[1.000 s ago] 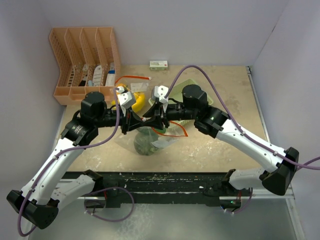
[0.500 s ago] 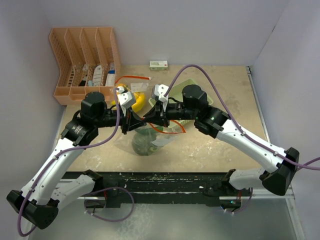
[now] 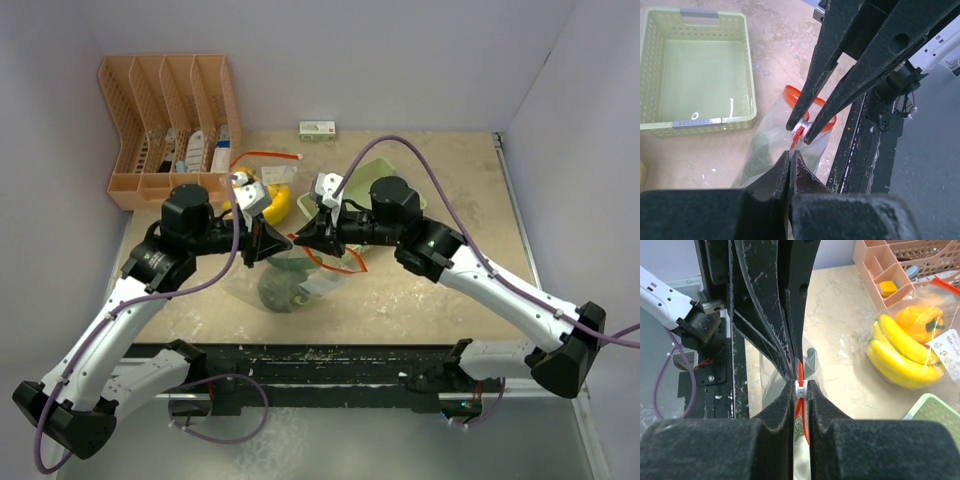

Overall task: Place the food in the zip-top bag and seal the zipper
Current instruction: Zip the zipper food storage bag at the center of the board.

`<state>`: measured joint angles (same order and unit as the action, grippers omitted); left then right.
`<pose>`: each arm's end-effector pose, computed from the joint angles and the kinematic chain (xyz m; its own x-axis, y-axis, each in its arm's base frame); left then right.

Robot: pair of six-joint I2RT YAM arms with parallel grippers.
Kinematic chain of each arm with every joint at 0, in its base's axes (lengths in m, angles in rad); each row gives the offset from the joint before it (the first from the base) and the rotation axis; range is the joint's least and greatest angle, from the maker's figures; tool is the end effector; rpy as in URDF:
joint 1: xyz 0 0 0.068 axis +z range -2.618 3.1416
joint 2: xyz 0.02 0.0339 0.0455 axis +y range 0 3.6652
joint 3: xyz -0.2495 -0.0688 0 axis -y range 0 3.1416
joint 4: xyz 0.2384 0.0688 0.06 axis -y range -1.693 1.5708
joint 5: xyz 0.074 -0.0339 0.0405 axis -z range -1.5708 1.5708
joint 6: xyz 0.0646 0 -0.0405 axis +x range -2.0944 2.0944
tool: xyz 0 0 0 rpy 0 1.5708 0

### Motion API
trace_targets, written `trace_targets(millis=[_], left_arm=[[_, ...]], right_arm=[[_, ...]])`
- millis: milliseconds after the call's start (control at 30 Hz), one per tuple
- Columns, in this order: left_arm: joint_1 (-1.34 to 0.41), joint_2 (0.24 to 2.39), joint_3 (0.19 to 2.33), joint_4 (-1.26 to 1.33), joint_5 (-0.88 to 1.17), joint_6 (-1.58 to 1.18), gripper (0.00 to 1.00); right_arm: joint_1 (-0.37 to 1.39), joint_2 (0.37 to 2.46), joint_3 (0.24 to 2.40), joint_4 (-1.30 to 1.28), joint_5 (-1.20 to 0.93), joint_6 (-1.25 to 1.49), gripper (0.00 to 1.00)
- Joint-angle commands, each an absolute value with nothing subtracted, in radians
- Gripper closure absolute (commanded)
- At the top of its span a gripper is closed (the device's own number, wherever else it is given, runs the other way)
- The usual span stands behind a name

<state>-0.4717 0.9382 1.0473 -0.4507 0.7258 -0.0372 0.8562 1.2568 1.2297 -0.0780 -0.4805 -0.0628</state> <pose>0.1749 -0.1373 0.3593 -0.3316 0.1379 -0.9333 0.8852 0.3875 -0.2572 0.1828 0.2563 0.3905 -0.0077 -0.0938 -0.9956 -0.9735 0.2285 -0.0140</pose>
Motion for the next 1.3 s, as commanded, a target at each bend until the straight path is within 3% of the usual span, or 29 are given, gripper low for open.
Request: trace_targets(millis=[0, 367, 1267], left_arm=[[-0.463, 0.892, 1.120, -0.430, 0.657, -0.024, 1.00], [-0.463, 0.893, 1.109, -0.355, 0.623, -0.079, 1.00], [-0.463, 0.774, 1.181, -0.357, 0.042, -0.090, 1.00]], right_arm=[[0.831, 1.208, 1.184, -0.153, -0.438, -0.081, 1.00], [0.821, 1.195, 1.122, -0.132, -0.454, -0.068, 1.00], [0.811, 1.173, 0.987, -0.085, -0.417, -0.021, 1.00]])
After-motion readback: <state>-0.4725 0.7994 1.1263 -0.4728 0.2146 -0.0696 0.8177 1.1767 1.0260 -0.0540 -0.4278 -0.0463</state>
